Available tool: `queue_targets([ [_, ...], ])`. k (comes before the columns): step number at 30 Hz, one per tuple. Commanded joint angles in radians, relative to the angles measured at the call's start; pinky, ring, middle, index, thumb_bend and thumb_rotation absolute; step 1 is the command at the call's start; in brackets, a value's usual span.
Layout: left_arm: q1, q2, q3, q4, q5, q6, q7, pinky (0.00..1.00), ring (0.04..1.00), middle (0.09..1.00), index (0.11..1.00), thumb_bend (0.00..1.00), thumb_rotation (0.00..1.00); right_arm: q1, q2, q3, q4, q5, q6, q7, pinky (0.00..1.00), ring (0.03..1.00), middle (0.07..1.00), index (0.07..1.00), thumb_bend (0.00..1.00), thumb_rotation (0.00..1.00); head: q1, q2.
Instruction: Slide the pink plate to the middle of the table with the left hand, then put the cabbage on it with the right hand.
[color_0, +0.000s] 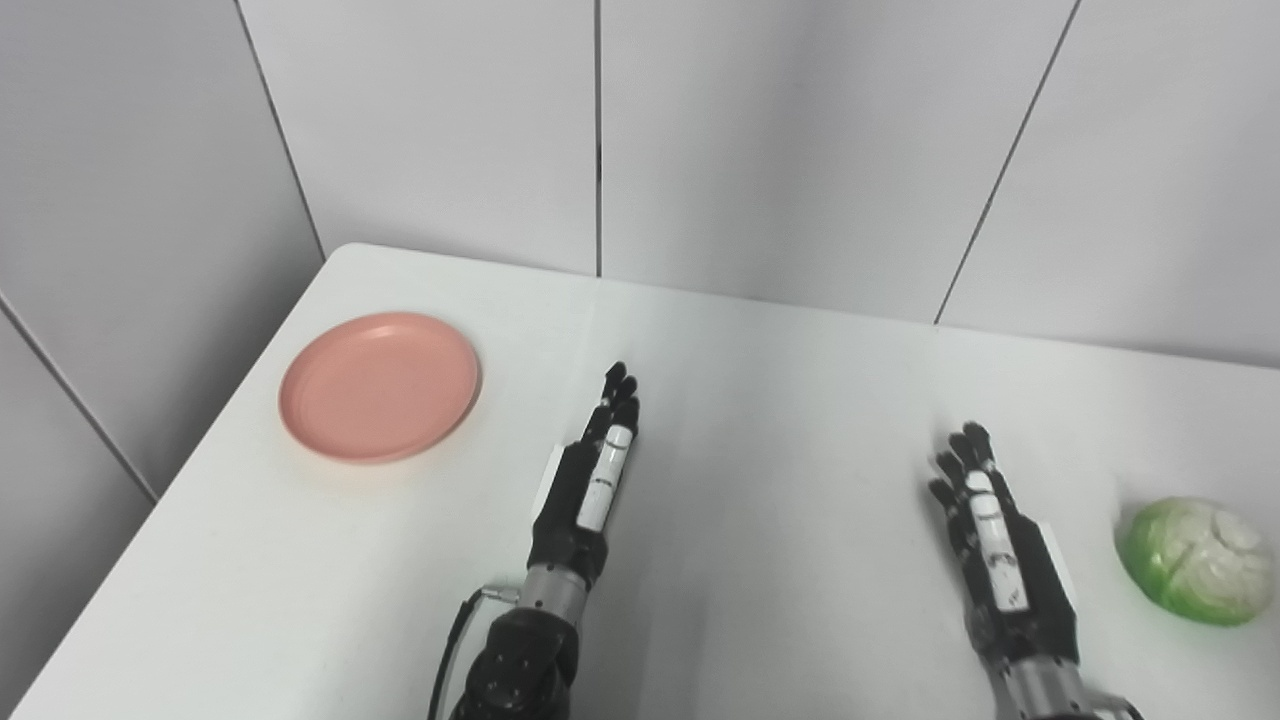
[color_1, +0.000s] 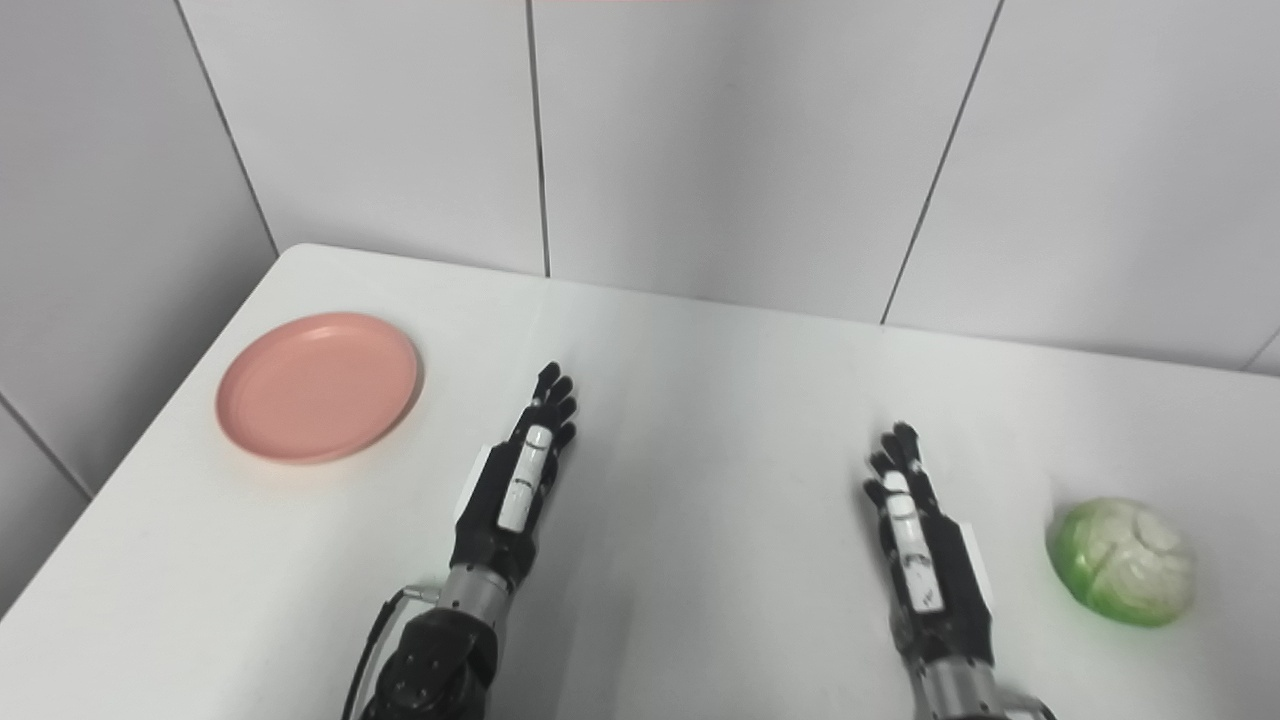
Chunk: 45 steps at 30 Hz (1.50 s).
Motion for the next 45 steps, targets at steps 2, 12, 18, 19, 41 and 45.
queue_targets([
  [2,-0.045,-0.011,0.006,-0.004,0.007,-0.06,0.017,1.0,1.0,1.0,1.0,0.6,0.93,-0.002,-0.002,0.001,-0.057,0.007,0.003,0.0,1.0,1.0,1.0,1.0,0.57,0.87,0.0,0.001],
  [12,-0.023,0.011,0.005,-0.057,-0.026,-0.043,-0.022,1.0,1.0,1.0,1.0,0.58,0.94,-0.001,0.009,0.012,-0.074,-0.01,-0.01,-0.012,1.0,1.0,1.0,1.0,0.52,0.86,-0.153,0.053],
  [18,0.036,0.048,-0.029,-0.132,-0.06,0.01,-0.091,1.0,1.0,1.0,1.0,0.62,0.92,0.004,0.044,0.035,-0.08,-0.046,-0.019,-0.034,1.0,0.99,1.0,1.0,0.62,0.81,-0.303,0.091],
  [19,0.043,0.053,-0.03,-0.143,-0.066,0.018,-0.099,1.0,1.0,1.0,1.0,0.63,0.92,0.006,0.051,0.039,-0.083,-0.073,-0.024,-0.051,0.97,0.967,0.99,1.0,0.63,0.81,-0.317,0.095],
  [41,0.044,0.078,0.006,-0.218,-0.13,0.1,-0.11,1.0,1.0,1.0,1.0,0.55,0.93,0.0,0.085,0.084,-0.11,-0.229,-0.03,-0.146,0.97,0.958,0.976,1.0,0.67,0.86,-0.338,0.121],
  [45,-0.009,0.083,0.058,-0.193,-0.123,0.086,-0.068,1.0,1.0,1.0,1.0,0.66,0.92,0.004,0.059,0.069,-0.087,-0.182,-0.066,-0.12,0.97,0.959,0.979,1.0,0.65,0.85,-0.165,0.075],
])
